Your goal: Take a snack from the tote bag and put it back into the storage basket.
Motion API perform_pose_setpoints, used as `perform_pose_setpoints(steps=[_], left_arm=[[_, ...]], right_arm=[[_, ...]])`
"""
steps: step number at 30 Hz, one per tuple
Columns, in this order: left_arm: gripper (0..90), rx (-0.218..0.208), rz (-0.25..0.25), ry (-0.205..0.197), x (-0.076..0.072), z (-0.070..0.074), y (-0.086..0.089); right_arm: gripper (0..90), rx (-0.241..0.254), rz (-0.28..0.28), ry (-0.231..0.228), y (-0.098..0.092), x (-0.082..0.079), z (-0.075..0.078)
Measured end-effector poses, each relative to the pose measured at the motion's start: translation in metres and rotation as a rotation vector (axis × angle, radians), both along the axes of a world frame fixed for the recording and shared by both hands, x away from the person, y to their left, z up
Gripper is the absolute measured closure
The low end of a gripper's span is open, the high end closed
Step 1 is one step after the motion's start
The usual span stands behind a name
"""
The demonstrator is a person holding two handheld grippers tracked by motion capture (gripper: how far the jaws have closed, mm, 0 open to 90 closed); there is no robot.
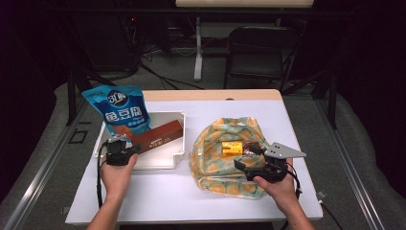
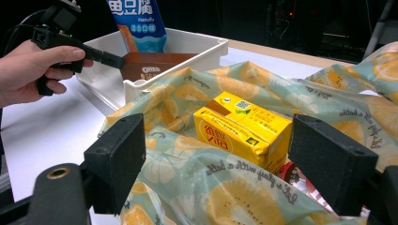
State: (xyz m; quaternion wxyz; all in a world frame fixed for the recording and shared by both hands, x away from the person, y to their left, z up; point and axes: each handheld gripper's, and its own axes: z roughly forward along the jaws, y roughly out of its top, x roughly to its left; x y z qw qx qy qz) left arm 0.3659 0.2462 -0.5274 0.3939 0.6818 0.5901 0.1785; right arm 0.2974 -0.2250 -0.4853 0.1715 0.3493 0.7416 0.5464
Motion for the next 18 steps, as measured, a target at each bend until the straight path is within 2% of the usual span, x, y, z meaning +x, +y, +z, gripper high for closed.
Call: perform_pose_setpoints(steps=[3,6,9,11,15,18], left_arm=[[90.0,-0.025,0.023,-0.035,-0.002,0.005,-0.002],[90.0,-0.031,-0.005,-0.049,0.003,0.01,-0.012],[90.0,-0.034,-0.024,-0.072,0.016,0.017,-0.027],[90.0,-0.001,-0.042,-0.084,0.026,0.02,-0.036],[90.0,0.033,-0.031,-0.091,0.051,0.023,-0.056],[90.0,0.062,-0.026,-0.08,0.068,0.021,-0.069]], right_arm=[[19.1,0.002,-0.001,0.003,0.0,0.001,-0.001],[19.2,0.0,-0.003,0.003,0.0,0.001,-0.001],[19.2,0.0,-0.005,0.006,0.001,0.001,-0.002],[19.2,-0.005,-0.004,0.005,0.0,0.001,-0.002],[19.2,-0.004,0.001,0.004,0.0,0.001,-0.003],[19.3,-0.003,0.0,0.005,0.0,0.0,-0.003]])
